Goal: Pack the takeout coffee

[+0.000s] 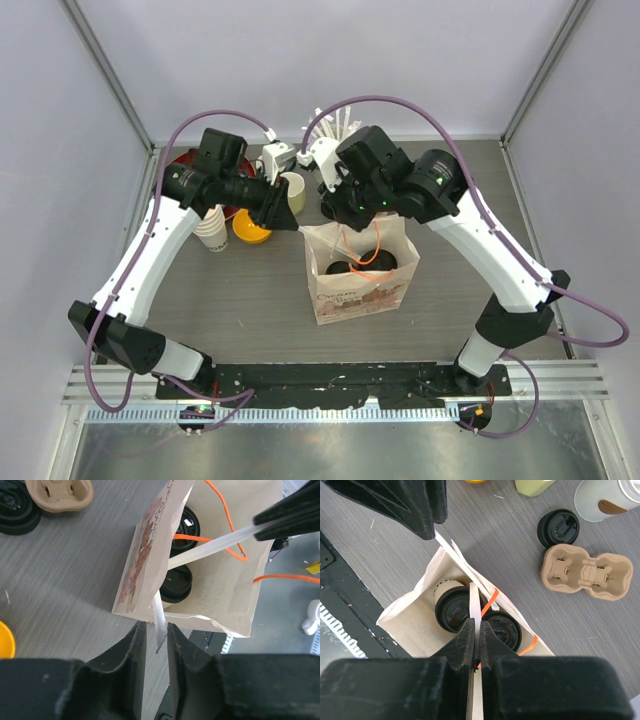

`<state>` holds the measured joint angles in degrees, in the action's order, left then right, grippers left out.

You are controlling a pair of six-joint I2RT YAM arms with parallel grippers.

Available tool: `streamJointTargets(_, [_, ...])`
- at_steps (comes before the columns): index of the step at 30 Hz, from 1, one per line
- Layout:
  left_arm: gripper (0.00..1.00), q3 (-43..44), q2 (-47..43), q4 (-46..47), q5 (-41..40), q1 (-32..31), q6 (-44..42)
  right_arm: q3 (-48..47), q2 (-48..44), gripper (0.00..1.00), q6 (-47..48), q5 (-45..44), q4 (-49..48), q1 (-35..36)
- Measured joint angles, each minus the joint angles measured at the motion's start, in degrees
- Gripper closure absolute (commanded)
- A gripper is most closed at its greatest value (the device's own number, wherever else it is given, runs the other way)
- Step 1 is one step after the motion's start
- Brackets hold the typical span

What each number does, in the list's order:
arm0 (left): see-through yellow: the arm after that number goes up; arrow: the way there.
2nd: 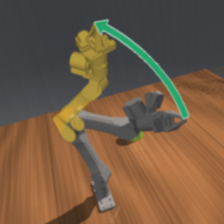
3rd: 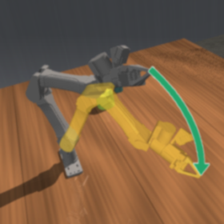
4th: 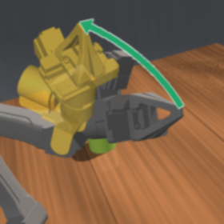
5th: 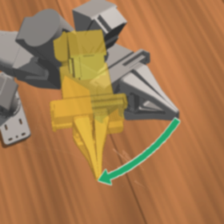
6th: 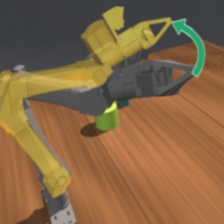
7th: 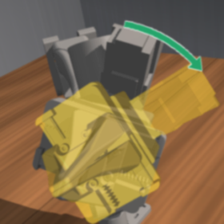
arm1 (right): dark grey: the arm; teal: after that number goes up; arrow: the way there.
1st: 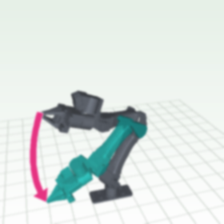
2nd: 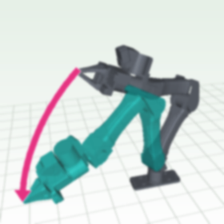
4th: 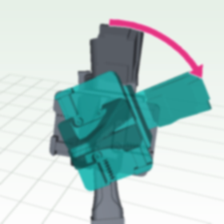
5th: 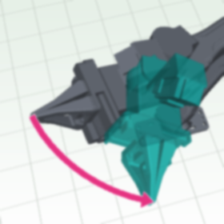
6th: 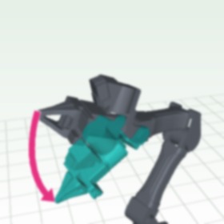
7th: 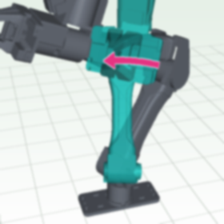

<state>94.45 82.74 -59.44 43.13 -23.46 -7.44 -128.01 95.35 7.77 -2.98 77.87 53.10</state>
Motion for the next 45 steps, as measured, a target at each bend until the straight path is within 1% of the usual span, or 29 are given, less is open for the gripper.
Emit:
streamJointTargets(1, [0.86,0.00,0.00,-0.02,0.02,-0.02,0.00,-0.02,0.52,0.99,0.00,-0.39,0.02,0.00])
streamJointTargets(3, [0.92,0.02,0.00,-0.04,0.31,-0.04,0.04,-0.02,1.51,0.99,0.04,-0.85,0.02,0.00])
streamJointTargets(4, [0.98,0.02,0.00,-0.02,0.48,-0.04,0.04,-0.02,2.01,0.99,0.07,-0.98,0.02,0.02])
streamJointTargets(6, [1.00,0.02,0.00,-0.04,0.98,-0.04,0.11,-0.02,3.17,0.99,0.09,-0.94,0.02,0.04])
streamJointTargets(9, [1.00,0.02,0.00,-0.04,2.34,-0.04,0.26,-0.02,4.76,0.99,0.26,-0.33,0.04,0.04])
streamJointTargets(10, [1.00,0.02,0.00,-0.04,2.84,-0.04,0.46,-0.02,5.16,0.97,0.28,-0.13,0.04,0.04])
streamJointTargets(13, [1.00,0.02,0.02,-0.28,3.32,0.09,1.40,-0.42,6.43,0.88,0.20,0.48,0.31,0.04])
streamJointTargets(15, [1.00,0.02,0.02,-0.48,3.37,0.42,2.16,-1.36,7.21,0.82,0.17,0.83,0.63,0.04])
streamJointTargets(17, [1.00,0.02,0.02,-0.50,3.43,0.61,2.58,-2.25,7.87,0.73,0.04,1.90,0.94,-0.02])
streamJointTargets(18, [1.00,0.02,0.02,-0.50,3.41,0.68,2.62,-2.56,8.07,0.71,0.00,2.45,1.09,-0.04])
streamJointTargets(21, [1.00,0.02,0.02,-0.52,3.52,0.72,2.62,-2.89,8.15,0.57,-0.09,3.72,1.25,-0.11])
streamJointTargets(22, [1.00,0.02,0.02,-0.50,3.61,0.72,2.62,-2.91,8.15,0.41,-0.07,4.22,1.27,-0.17])
streamJointTargets(23, [1.00,0.02,0.02,-0.50,3.63,0.72,2.62,-2.91,8.15,0.33,-0.13,4.79,1.22,-0.24])
streamJointTargets(25, [1.00,0.02,0.02,-0.44,3.69,0.72,2.64,-2.91,8.09,0.24,-0.24,6.08,0.98,-0.35])
streamJointTargets(28, [1.00,0.02,0.02,-0.42,3.96,0.72,2.58,-2.82,7.58,0.22,-0.09,7.91,-0.26,-0.39])
streamJointTargets(34, [1.00,0.02,0.02,-0.42,4.55,-1.09,0.87,0.50,3.45,0.17,0.26,10.32,-9.55,0.26])
streamJointTargets(39, [1.00,0.46,0.02,-0.59,3.98,-3.72,-0.31,7.74,-5.01,0.16,0.22,8.76,-16.52,0.31])
streamJointTargets(45, [1.00,1.18,-2.32,2.47,2.97,-6.82,-0.48,11.91,-12.83,0.16,-0.02,5.97,-20.68,-0.11])
